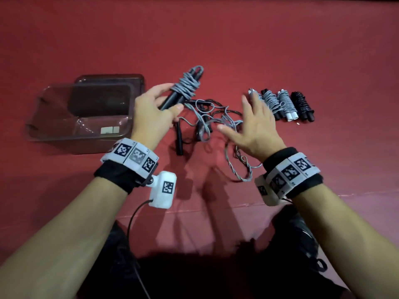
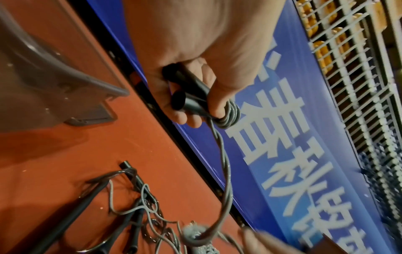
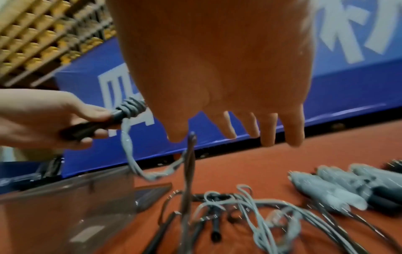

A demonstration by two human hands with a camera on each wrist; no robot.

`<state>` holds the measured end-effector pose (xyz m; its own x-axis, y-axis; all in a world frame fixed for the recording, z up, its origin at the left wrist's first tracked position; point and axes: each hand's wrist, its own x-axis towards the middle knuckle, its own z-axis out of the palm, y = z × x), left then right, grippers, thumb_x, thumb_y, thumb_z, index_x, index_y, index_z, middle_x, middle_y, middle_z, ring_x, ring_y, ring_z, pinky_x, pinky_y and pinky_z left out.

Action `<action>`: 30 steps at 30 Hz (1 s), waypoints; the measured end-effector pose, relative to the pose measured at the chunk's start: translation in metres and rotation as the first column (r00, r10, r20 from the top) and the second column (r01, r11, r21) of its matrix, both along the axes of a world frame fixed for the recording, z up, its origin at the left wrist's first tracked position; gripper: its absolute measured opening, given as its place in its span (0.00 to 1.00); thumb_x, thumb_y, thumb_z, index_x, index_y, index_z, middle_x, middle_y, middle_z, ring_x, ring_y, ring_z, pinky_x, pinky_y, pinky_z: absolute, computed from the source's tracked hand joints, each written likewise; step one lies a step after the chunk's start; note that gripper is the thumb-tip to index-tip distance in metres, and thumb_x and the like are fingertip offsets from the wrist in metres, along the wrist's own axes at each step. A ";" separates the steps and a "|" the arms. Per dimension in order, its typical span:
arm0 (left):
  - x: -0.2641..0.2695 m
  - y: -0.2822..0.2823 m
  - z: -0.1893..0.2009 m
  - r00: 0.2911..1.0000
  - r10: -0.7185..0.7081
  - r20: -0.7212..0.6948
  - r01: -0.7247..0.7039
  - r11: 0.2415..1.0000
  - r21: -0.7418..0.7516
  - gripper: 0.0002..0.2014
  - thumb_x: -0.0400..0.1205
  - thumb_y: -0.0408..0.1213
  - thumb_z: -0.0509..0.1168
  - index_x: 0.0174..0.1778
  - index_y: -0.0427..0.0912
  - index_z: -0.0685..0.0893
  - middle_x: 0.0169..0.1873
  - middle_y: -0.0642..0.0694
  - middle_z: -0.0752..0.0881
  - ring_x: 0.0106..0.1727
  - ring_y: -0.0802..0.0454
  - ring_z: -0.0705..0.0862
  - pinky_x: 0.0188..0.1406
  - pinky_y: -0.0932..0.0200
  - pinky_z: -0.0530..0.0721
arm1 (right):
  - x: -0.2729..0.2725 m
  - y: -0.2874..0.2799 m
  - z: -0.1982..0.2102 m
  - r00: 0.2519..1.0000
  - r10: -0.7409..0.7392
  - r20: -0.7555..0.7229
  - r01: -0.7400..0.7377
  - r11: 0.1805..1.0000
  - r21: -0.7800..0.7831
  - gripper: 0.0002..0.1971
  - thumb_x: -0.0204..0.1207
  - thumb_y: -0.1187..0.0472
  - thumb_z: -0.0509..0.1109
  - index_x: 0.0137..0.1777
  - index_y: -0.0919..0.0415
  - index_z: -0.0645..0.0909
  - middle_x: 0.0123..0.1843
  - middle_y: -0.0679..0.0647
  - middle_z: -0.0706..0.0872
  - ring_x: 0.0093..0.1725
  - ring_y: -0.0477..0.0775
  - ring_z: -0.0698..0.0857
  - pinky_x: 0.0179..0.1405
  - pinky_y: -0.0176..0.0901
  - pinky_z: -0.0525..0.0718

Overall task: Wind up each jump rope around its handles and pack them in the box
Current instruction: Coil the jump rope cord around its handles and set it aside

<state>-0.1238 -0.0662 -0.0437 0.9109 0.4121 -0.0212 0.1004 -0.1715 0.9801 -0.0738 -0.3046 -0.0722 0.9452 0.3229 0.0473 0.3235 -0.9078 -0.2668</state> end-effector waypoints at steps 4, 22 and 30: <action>-0.004 -0.020 0.010 0.989 -0.143 0.028 0.143 0.990 -0.016 0.22 0.79 0.21 0.73 0.62 0.51 0.84 0.42 0.53 0.92 0.27 0.61 0.87 0.27 0.64 0.84 | -0.015 0.042 0.019 0.968 0.248 0.029 -0.232 0.850 0.473 0.42 0.77 0.47 0.74 0.85 0.64 0.61 0.76 0.59 0.81 0.72 0.57 0.83 0.74 0.53 0.79; -0.017 -0.018 -0.012 0.648 -0.590 -0.481 0.761 0.522 0.385 0.20 0.71 0.39 0.82 0.56 0.62 0.89 0.41 0.57 0.92 0.48 0.57 0.89 0.55 0.54 0.86 | -0.011 0.017 0.074 0.873 0.487 0.035 -0.488 0.869 0.078 0.12 0.73 0.38 0.75 0.46 0.45 0.88 0.46 0.42 0.88 0.45 0.42 0.84 0.41 0.52 0.82; -0.016 -0.024 0.007 0.535 -0.753 -0.382 0.837 0.536 0.116 0.19 0.73 0.27 0.82 0.50 0.49 0.82 0.37 0.57 0.93 0.38 0.60 0.89 0.47 0.57 0.83 | -0.003 -0.007 0.037 0.750 0.526 -0.401 -0.090 0.682 0.726 0.09 0.71 0.54 0.79 0.43 0.60 0.91 0.40 0.57 0.90 0.42 0.52 0.85 0.47 0.46 0.82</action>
